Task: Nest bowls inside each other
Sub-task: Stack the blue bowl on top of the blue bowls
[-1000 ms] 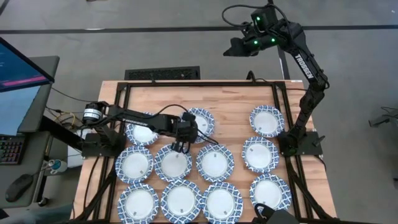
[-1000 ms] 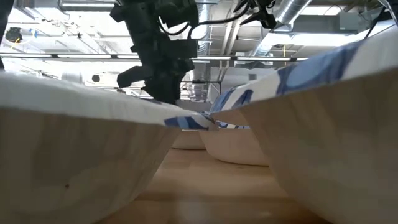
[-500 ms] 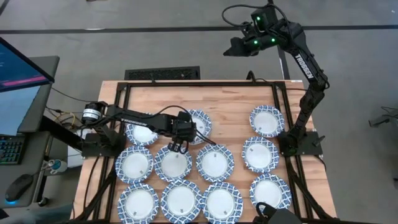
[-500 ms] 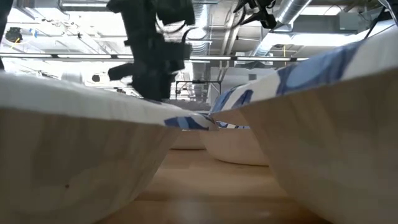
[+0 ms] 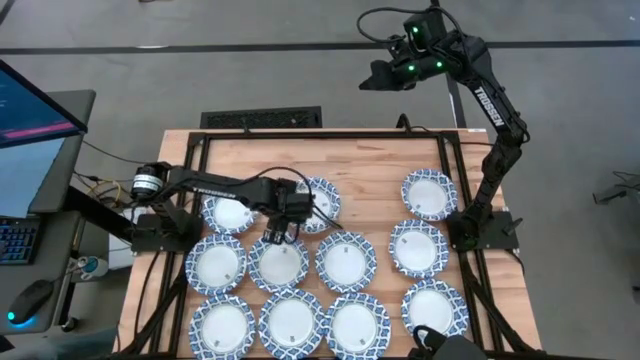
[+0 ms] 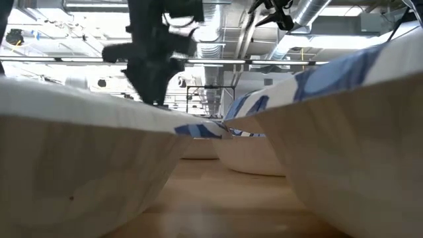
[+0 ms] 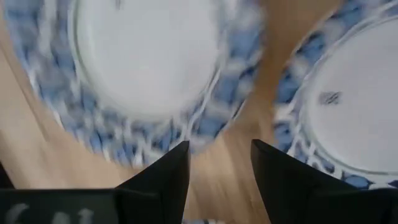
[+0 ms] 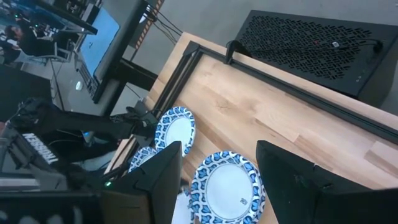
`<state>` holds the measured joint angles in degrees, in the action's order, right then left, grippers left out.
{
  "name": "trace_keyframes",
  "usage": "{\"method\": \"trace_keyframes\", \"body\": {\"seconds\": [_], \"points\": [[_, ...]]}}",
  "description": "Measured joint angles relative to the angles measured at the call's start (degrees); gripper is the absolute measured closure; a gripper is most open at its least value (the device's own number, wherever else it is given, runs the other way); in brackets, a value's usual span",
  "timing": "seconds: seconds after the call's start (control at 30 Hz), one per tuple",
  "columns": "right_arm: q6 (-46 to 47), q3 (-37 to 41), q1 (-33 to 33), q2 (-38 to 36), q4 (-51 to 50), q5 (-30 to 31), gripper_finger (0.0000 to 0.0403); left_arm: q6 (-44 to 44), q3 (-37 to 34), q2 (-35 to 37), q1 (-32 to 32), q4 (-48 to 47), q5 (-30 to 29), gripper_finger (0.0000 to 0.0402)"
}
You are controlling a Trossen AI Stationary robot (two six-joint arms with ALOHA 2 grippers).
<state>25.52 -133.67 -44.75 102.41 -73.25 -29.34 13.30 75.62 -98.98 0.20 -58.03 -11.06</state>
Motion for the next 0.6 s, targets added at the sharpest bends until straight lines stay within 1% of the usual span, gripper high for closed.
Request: {"method": "trace_keyframes", "body": {"seconds": [0.07, 0.13, 0.2, 0.3, 0.4, 0.5, 0.6], "points": [[-0.14, 0.00, 0.00, 0.00, 0.00, -0.06, 0.0173, -5.64, -1.81, 0.41, 1.68, 1.36, -1.28, 0.0239], [-0.40, 0.00, 0.00, 0.00, -0.02, -0.14, 0.0173, -11.65, -3.70, 1.79, 3.27, 3.10, -3.90, 0.0239], [-0.46, 0.00, 0.00, 0.00, -0.07, -0.20, 0.0173, -20.27, -4.40, 3.34, 5.28, 3.75, -6.01, 0.0239], [-0.60, 0.00, 0.00, 0.00, -0.07, -0.21, 0.0173, -34.77, -5.74, 5.87, 8.68, 3.72, -7.58, 0.0239], [-1.27, 0.00, -0.03, 0.00, -0.08, -0.20, 0.0173, -45.72, -7.26, 8.67, 11.76, 3.15, -9.87, 0.0239], [-1.88, 0.00, -0.49, 0.00, -0.07, -0.23, 0.0173, -56.48, -9.55, 10.45, 14.63, 1.47, -6.79, 0.0239], [-2.99, 0.00, -1.05, 0.00, -0.09, -0.14, 0.0173, -64.07, -13.22, 11.32, 16.15, 2.33, -2.26, 0.0239]]}}
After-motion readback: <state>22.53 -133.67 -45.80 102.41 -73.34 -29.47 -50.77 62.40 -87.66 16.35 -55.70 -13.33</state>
